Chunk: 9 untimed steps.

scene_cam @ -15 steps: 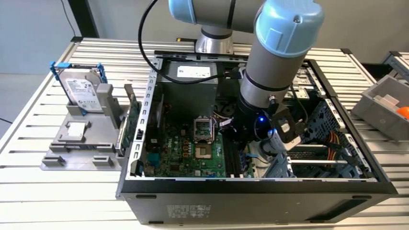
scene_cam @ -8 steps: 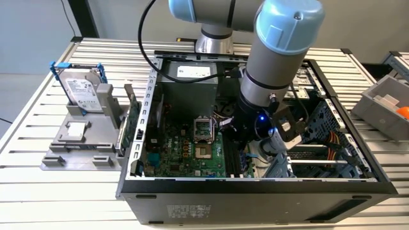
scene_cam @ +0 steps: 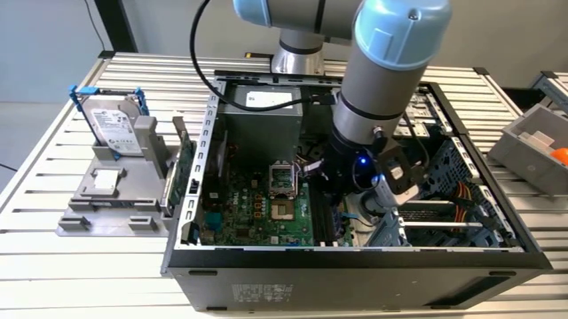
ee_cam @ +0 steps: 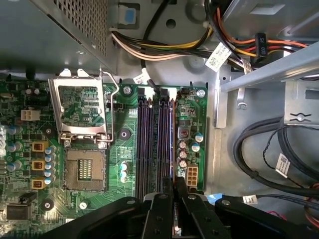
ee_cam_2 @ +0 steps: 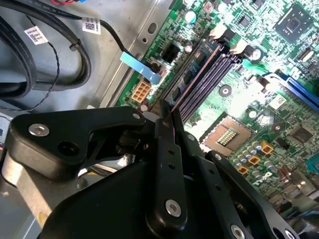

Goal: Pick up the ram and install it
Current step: 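Insert the ram into the slot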

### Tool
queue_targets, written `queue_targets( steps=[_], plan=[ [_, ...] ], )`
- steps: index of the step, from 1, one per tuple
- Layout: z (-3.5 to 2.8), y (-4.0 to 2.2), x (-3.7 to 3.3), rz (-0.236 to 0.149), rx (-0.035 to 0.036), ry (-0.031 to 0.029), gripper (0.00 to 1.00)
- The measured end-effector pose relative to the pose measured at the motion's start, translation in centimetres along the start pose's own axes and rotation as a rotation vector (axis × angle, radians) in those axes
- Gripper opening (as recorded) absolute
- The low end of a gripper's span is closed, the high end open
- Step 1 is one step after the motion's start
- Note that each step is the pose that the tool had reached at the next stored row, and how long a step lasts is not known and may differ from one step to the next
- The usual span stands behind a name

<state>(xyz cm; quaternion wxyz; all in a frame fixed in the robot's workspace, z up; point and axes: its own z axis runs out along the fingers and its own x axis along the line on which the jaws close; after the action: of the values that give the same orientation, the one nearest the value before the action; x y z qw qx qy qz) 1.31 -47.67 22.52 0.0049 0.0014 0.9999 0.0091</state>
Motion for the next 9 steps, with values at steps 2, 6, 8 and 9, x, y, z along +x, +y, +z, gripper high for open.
queue_targets(
  steps=[2, 6, 8, 9],
  plan=[
    [0.0, 0.0, 0.08, 0.01, 0.0003, -0.0002, 0.0],
    [0.28, 0.0, 0.1, 0.022, 0.0005, -0.0003, 0.0],
    [0.65, -0.02, 0.1, 0.024, 0.0006, -0.0005, 0.0],
    [0.79, -0.01, 0.1, 0.025, 0.0003, -0.0006, 0.0]
  ],
)
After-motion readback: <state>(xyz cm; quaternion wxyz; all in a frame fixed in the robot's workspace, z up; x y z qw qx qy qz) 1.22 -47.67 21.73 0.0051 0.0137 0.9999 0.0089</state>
